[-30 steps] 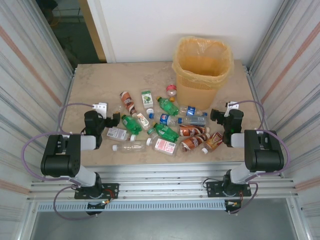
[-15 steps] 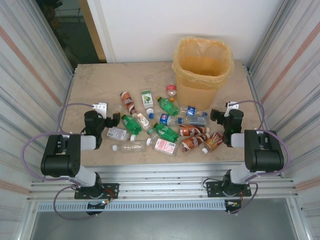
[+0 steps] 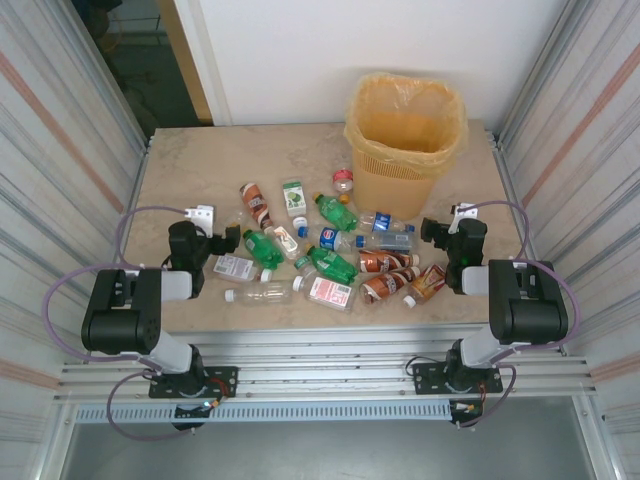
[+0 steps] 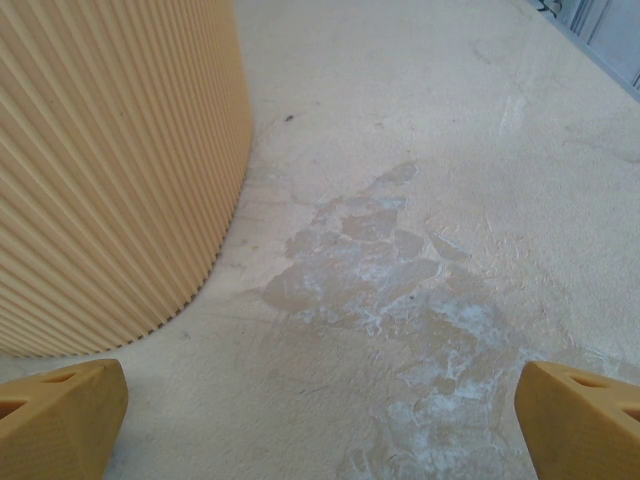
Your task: Put the plastic bottles in the bin
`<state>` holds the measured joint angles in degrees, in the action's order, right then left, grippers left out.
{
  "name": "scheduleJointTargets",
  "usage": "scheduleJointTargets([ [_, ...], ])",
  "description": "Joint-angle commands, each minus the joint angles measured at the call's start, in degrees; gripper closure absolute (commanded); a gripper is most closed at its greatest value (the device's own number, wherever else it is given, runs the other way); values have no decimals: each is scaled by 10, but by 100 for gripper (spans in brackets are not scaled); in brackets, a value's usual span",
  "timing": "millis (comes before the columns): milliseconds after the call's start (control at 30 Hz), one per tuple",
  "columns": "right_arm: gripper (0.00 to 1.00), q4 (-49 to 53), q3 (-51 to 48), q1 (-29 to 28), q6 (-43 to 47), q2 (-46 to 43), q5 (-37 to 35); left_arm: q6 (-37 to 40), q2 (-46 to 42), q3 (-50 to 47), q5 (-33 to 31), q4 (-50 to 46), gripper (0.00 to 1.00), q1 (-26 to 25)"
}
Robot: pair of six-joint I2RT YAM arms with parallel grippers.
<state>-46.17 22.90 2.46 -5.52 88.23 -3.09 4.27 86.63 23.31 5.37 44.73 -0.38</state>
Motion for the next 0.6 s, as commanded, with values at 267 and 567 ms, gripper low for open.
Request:
scheduleJointTargets([
  [267,2,99,33,3,-35,-56,-66,-14,-103,3,-36,-75,1,2],
  [567,2,255,76,20,-106,-168,-98,-40,-242,27,-58,-200,1,-7],
])
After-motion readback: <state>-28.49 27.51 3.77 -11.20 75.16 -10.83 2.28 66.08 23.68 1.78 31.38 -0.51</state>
